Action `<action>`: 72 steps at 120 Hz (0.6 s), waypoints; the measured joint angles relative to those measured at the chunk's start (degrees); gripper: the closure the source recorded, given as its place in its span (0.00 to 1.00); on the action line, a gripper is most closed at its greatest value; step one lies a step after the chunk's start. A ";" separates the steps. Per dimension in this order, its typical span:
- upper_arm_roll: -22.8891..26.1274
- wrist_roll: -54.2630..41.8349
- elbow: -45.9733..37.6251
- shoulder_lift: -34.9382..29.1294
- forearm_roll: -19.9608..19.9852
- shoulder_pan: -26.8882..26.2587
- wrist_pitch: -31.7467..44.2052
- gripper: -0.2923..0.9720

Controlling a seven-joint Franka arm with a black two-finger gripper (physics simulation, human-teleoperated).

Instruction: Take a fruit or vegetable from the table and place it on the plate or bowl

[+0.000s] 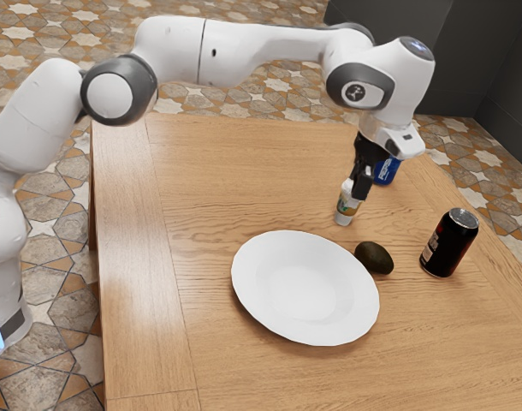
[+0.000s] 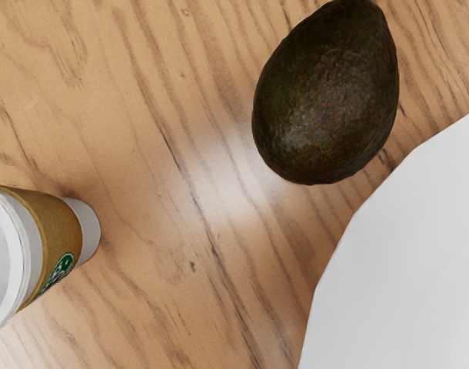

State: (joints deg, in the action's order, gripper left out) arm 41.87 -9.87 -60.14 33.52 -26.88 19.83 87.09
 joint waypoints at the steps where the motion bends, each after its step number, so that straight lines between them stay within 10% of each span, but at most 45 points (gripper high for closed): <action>1: 0.22 -0.01 0.31 0.30 -0.33 -0.11 0.01 0.23; 72: 9.07 3.33 3.92 12.24 -10.94 -2.75 7.52 0.23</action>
State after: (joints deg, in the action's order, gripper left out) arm 50.94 -6.54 -56.22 45.75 -37.81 17.08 94.61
